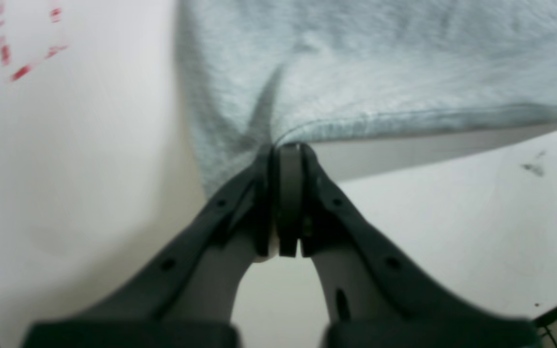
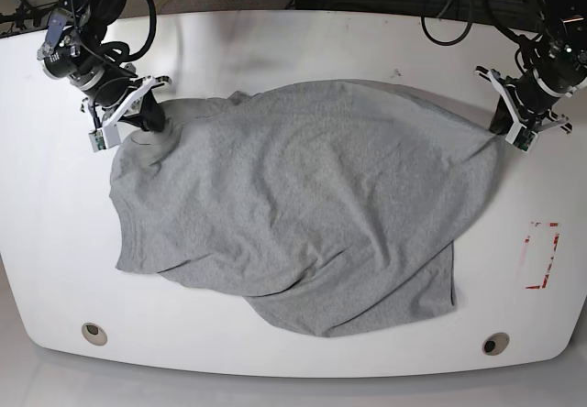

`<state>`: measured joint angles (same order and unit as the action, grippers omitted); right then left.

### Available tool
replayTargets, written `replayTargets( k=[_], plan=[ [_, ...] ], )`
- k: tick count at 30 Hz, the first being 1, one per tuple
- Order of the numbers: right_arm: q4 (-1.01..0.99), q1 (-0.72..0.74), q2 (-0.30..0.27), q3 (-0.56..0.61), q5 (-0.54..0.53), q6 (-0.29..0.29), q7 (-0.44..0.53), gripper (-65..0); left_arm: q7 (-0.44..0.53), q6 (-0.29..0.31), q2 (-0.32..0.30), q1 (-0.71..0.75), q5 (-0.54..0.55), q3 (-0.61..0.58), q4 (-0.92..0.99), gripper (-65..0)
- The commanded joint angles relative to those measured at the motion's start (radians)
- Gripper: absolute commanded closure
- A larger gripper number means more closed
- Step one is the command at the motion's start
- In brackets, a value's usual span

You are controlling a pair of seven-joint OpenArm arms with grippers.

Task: Fold the T-shirt properly
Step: 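Lay the shirt flat by drawing both grippers apart across the table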

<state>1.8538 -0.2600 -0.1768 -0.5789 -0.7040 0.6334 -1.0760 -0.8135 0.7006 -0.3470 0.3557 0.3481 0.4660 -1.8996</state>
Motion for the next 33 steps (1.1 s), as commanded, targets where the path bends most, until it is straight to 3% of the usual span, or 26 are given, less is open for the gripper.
replayTargets(
  k=[1, 3, 6, 12, 16, 19, 23, 33],
  plan=[
    [-0.021, 0.000, -0.007, -0.052, -0.009, 0.003, 0.016, 0.0, 0.021, -0.002, -0.017, 0.012, 0.007, 0.010, 0.001, 0.0],
    [-0.058, 0.005, 0.009, -0.080, -0.007, 0.003, 0.016, -0.2, 0.021, -0.002, -0.019, 0.012, 0.007, 0.010, 0.016, 0.0],
    [-0.099, 0.006, 0.013, -0.123, -0.009, 0.003, 0.016, -6.8, 0.021, -0.002, -0.042, 0.015, 0.007, 0.006, 0.041, 0.0],
    [-0.148, 0.001, 0.020, -0.206, -0.018, 0.016, 0.016, -28.5, 0.021, -0.002, -0.050, 0.016, 0.007, 0.010, 0.097, 0.0],
    [-0.148, 0.024, 0.063, -0.304, -0.018, 0.058, 0.013, -40.9, 0.023, -0.002, -0.050, 0.016, 0.007, 0.012, 0.101, 0.0],
    [-0.159, 0.063, 0.069, -0.355, -0.016, 0.065, -0.045, -47.2, 0.023, -0.002, -0.050, 0.016, 0.007, 0.010, 0.099, 0.0],
    [-0.242, 0.129, 0.067, -0.431, -0.016, 0.065, -0.106, -48.2, 0.023, -0.002, -0.050, 0.016, 0.007, 0.006, 0.097, 0.0],
    [-0.414, 0.225, 0.064, -0.433, -0.010, 0.065, -0.115, -48.0, 0.023, -0.002, -0.047, 0.012, -0.048, 0.010, 0.093, 0.0]
  ],
)
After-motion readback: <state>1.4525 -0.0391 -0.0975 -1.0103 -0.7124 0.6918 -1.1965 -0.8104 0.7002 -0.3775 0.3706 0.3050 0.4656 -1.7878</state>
